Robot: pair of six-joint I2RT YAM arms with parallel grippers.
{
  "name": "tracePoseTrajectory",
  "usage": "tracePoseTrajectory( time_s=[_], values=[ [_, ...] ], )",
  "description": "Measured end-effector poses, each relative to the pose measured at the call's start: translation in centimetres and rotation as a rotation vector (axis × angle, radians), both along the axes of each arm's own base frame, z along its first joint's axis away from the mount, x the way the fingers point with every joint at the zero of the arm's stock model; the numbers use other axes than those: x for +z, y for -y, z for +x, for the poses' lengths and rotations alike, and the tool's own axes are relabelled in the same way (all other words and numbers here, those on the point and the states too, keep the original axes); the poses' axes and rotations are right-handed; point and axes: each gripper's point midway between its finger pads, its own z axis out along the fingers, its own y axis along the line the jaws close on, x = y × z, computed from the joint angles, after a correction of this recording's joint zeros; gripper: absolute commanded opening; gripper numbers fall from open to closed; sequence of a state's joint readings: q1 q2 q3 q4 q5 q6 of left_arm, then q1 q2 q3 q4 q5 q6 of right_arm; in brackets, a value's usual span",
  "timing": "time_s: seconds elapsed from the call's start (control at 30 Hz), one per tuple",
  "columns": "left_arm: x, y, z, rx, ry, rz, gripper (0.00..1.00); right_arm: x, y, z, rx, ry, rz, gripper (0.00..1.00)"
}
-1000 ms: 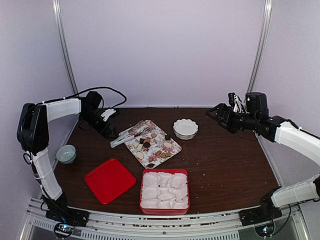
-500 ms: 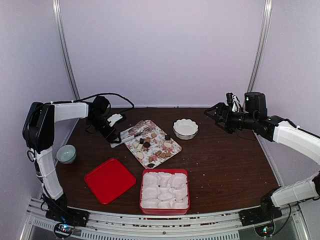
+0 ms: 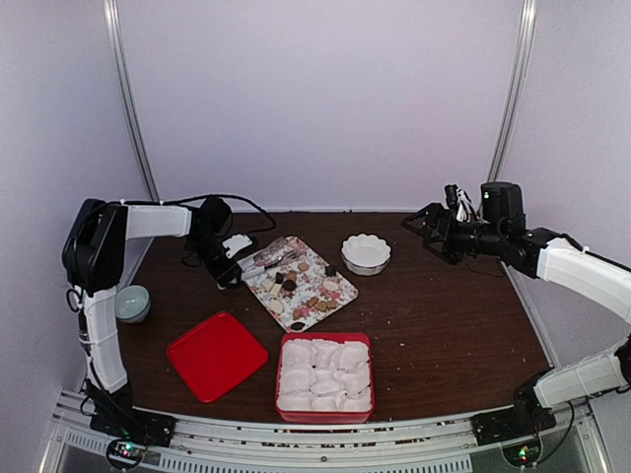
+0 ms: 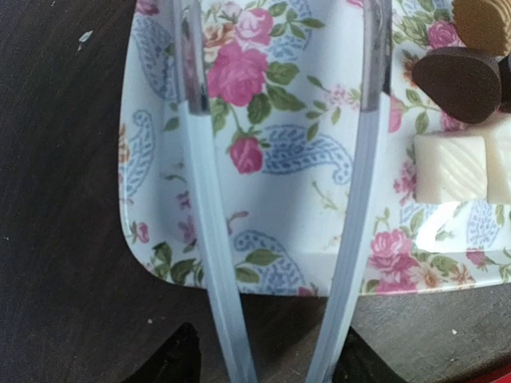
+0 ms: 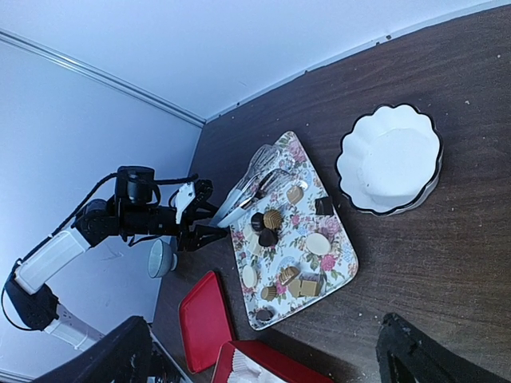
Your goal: Pack the chocolate
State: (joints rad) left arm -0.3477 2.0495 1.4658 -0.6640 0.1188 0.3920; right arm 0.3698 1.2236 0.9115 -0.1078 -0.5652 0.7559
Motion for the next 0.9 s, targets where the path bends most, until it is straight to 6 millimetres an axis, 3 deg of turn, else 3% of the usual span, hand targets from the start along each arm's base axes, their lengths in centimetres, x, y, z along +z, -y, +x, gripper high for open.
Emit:
tracePoseTrajectory(
  time_s=[0.6,0.77,0.9],
  values=[
    [-0.7,0.1,-0.6,-0.017,-0.017,0.046,0.18,-0.5,0.2,0.1,0.018,-0.016,0.001,1.0],
    [0.0,0.1,-0.7,-0.012,-0.011,0.039,0.16,-0.5,0.2,0.0,0.023,-0.011,-0.002,1.0],
    [1.9,0.3,-0.8,-0.01,0.011,0.018,0.15,-0.4,0.2,0.0,0.03,-0.006,-0.003,1.0]
  ],
)
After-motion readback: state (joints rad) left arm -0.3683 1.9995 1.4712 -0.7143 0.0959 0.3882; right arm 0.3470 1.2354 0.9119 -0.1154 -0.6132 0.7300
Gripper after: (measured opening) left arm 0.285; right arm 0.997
